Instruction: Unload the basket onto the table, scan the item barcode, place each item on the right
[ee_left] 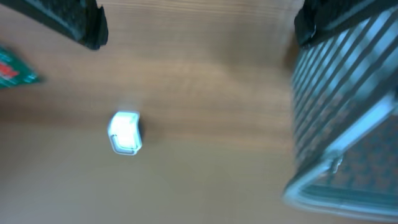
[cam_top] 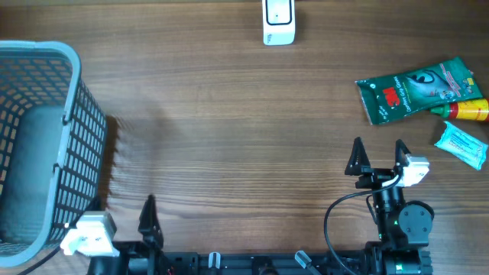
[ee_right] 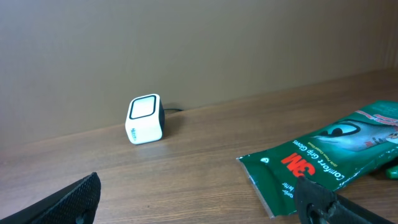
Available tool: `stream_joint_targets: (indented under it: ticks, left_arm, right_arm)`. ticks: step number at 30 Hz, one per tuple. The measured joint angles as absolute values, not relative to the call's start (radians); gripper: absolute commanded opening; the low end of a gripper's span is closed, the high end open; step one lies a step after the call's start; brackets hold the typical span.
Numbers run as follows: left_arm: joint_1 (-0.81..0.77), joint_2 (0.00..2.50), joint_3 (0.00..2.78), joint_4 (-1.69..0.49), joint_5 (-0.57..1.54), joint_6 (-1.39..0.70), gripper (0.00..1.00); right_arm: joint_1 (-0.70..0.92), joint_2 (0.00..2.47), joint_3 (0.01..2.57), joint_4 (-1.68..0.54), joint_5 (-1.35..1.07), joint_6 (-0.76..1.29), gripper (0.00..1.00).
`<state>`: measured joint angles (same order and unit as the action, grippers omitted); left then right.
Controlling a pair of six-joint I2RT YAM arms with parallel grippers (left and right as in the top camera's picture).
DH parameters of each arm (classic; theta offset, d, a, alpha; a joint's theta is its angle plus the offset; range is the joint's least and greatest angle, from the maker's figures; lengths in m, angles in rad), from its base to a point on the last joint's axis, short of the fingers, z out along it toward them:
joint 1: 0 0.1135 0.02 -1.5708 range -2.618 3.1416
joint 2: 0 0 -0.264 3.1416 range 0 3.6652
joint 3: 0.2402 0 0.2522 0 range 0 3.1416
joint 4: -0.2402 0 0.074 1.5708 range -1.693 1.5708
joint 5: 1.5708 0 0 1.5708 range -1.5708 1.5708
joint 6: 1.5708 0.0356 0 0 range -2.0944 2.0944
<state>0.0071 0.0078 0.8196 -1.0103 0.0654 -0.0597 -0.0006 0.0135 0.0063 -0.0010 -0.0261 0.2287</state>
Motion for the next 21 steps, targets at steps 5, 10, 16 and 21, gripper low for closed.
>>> stream_joint_targets:
  ticks: [5, 10, 16, 21]
  left_arm:
    - [0.058, 0.004, 0.606, -0.371, 0.270, -0.070, 1.00]
    - [0.059, 0.009, 0.262, -0.059, 0.273, -0.078, 1.00]
    - [0.081, 0.009, 0.084, -0.049, 0.168, -0.078, 1.00]
    - [0.082, 0.009, 0.020, -0.054, 0.094, -0.069, 1.00]
  right_arm:
    - [-0.001, 0.013, 0.006, -0.001, -0.026, 0.229, 1.00]
    - [-0.001, 0.014, 0.006, -0.001, -0.026, 0.229, 1.00]
    - [-0.001, 0.014, 0.006, -0.001, -0.026, 0.229, 1.00]
    - [-0.001, 0.014, 0.006, -0.001, -0.026, 0.229, 1.00]
